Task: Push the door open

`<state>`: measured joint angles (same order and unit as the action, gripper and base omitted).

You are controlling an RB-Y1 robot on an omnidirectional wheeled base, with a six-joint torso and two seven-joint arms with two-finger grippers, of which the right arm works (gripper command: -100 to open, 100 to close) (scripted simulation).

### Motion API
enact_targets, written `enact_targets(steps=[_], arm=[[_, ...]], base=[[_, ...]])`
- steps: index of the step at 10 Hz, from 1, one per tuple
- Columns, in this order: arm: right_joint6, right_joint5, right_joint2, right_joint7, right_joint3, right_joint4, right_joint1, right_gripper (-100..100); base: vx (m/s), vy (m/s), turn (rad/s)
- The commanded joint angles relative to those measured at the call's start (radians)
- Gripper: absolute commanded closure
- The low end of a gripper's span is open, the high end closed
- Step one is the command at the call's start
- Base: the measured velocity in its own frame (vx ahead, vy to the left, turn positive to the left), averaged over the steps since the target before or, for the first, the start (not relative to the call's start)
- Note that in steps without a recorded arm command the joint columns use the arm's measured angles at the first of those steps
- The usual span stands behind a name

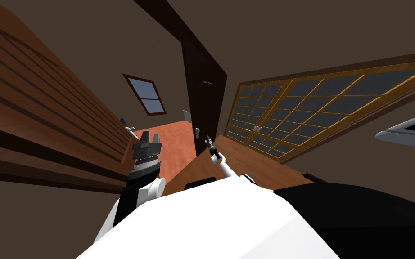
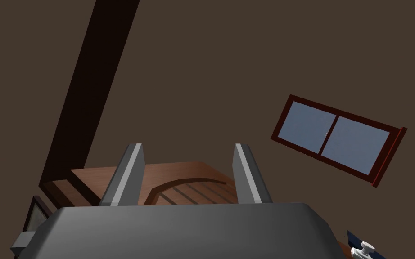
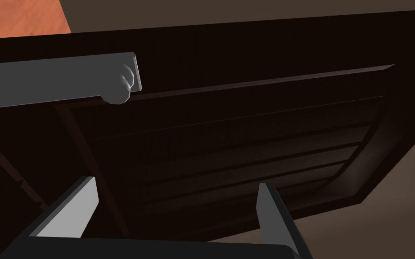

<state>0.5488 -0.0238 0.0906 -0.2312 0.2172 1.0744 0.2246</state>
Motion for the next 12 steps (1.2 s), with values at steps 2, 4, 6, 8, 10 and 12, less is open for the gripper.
enact_targets(steps=[2,4,6,8,10,12], arm=[[0.004,0.006,-0.005,-0.002,0.010,-0.078,0.051,-100],[0.006,0.010,-0.007,-0.005,0.018,-0.144,0.090,-100],[0.008,0.014,-0.009,-0.008,0.025,-0.201,0.126,-100],[0.009,0.017,-0.012,-0.011,0.032,-0.256,0.161,-100],[0.011,0.021,-0.015,-0.013,0.038,-0.308,0.195,-100],[0.012,0.024,-0.019,-0.016,0.044,-0.355,0.225,-100]], base=[[0.064,-0.106,0.120],[0.055,-0.085,0.118],[0.059,-0.094,0.120],[0.055,-0.082,0.105],[0.065,-0.090,0.100],[0.059,-0.095,0.097]])
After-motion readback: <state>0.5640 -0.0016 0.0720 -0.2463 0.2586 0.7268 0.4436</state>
